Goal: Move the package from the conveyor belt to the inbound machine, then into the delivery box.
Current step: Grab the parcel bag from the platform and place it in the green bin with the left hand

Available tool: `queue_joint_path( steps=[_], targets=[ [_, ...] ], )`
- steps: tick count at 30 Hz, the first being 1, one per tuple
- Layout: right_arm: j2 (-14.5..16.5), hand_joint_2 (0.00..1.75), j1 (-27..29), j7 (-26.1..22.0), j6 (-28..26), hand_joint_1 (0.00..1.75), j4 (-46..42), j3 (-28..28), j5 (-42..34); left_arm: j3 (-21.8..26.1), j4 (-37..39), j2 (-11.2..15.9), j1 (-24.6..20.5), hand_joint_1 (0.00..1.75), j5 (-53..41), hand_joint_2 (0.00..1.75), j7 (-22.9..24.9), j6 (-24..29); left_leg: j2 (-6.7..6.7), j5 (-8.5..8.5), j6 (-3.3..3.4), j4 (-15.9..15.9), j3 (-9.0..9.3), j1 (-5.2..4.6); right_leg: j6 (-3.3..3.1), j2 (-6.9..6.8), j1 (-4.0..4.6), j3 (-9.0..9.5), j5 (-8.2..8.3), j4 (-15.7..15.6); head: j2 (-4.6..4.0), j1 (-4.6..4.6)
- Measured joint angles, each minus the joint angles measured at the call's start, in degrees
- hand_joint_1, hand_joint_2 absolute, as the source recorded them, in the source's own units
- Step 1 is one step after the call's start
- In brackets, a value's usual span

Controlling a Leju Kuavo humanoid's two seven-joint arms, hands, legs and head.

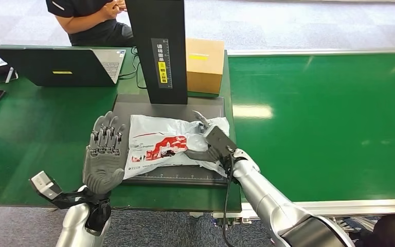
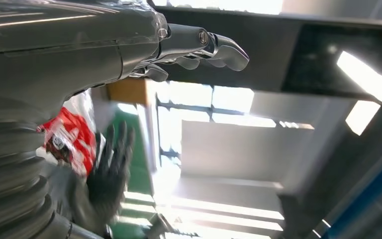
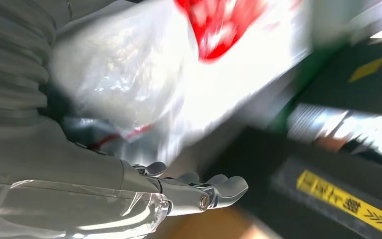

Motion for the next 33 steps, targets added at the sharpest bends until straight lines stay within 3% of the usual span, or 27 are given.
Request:
queue_joint_path(
  steps=[2,5,10,16,22,28,33],
  targets=[
    [-0.47,1.75,2.24,-0.26,14.32,0.0,-2.5,-2.78,-9.08,-0.48,0.29,-0.01,-0.15,0.0,-1.18,1.75,0.62,3.29,0.0,0.0,0.0,0.0,-0.01,0.0,0.0,0.0,0.0,-0.01,0.0,0.0,0.0,-0.01],
    [-1.25,1.75,5.12,0.41,21.76,0.0,-6.77,-5.31,-15.52,-1.09,0.49,-0.01,-0.21,0.0,-1.4,1.75,1.49,4.35,0.0,0.0,0.0,-0.01,-0.02,0.0,0.0,0.0,0.0,-0.01,0.0,0.0,0.0,-0.01],
    [-2.78,1.75,9.11,1.6,20.95,0.0,-14.08,-7.02,-18.14,-1.48,0.5,-0.01,-0.11,0.0,-1.15,1.75,2.25,3.73,0.0,0.0,0.0,0.0,-0.02,0.0,0.0,0.0,0.0,0.0,0.0,0.0,0.0,0.0],
    [-5.02,1.75,16.61,2.37,24.58,0.0,-26.3,-10.26,-23.3,-1.55,0.48,-0.01,0.69,0.0,-1.62,1.75,3.72,3.14,-0.01,-0.02,0.01,-0.01,-0.03,0.0,-0.01,-0.01,0.0,-0.01,-0.01,-0.01,0.0,0.01],
    [-6.39,1.75,24.67,3.38,22.56,0.0,-41.21,-15.94,-20.06,-1.45,-0.1,0.27,1.73,0.0,-8.87,1.75,5.87,3.6,-0.02,-0.06,0.02,-0.02,-0.04,-0.01,-0.03,-0.01,0.0,-0.02,-0.05,-0.01,0.0,0.01],
    [-6.4,1.75,31.6,4.01,22.47,0.0,-52.46,-21.31,-19.58,-1.72,-1.02,0.56,2.82,0.0,-21.35,1.75,8.73,11.72,-0.01,-0.07,0.02,-0.03,-0.04,-0.01,-0.03,-0.01,0.0,-0.01,-0.05,-0.02,0.0,0.0],
    [-5.37,1.75,35.36,6.18,23.24,0.0,-57.02,-23.99,-18.8,-3.38,-0.74,0.8,1.79,0.0,-36.82,1.75,12.08,22.86,-0.02,-0.06,0.02,-0.03,-0.03,-0.01,-0.03,-0.01,0.0,-0.01,-0.06,-0.02,0.0,0.01]
  ],
)
